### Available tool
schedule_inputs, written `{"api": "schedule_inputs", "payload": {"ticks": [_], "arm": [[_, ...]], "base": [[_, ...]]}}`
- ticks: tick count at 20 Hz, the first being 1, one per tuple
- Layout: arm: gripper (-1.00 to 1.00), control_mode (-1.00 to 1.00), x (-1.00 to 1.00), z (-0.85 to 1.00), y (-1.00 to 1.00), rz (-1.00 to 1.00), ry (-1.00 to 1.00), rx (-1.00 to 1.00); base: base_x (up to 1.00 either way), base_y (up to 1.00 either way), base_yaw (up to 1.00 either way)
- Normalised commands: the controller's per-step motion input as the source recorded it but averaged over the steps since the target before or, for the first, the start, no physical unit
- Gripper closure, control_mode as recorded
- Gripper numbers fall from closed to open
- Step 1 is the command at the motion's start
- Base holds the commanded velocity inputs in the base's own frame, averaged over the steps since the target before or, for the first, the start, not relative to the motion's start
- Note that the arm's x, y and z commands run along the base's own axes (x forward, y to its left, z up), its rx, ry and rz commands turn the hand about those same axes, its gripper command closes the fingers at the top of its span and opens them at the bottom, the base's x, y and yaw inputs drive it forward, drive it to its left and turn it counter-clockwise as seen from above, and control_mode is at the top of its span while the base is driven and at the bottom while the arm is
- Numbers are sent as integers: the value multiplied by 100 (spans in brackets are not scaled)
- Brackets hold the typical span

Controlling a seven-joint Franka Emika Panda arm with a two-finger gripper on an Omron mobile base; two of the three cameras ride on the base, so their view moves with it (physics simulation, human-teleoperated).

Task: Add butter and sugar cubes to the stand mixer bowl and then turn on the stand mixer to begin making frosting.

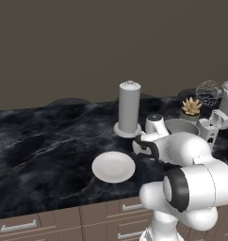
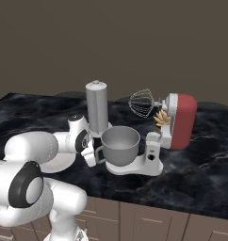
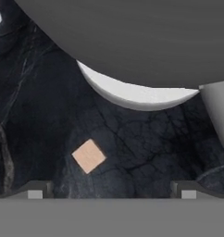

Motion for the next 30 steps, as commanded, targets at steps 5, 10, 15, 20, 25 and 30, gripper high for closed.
{"api": "schedule_inputs", "payload": {"ticks": [5, 10, 15, 20, 25, 30], "arm": [[-100, -100, 0, 0, -20, 0, 1, 0], [-100, -100, 5, 0, -22, 0, 3, 0], [-100, -100, 3, -4, -17, 0, 4, 0], [-100, -100, 8, -1, -2, 0, 4, 0], [-100, -100, 3, -2, 0, 0, 1, 0], [-100, -100, 1, -2, 0, 0, 2, 0]], "base": [[0, 0, 0], [0, 0, 0], [0, 0, 0], [0, 0, 0], [0, 0, 0], [0, 0, 0]]}}
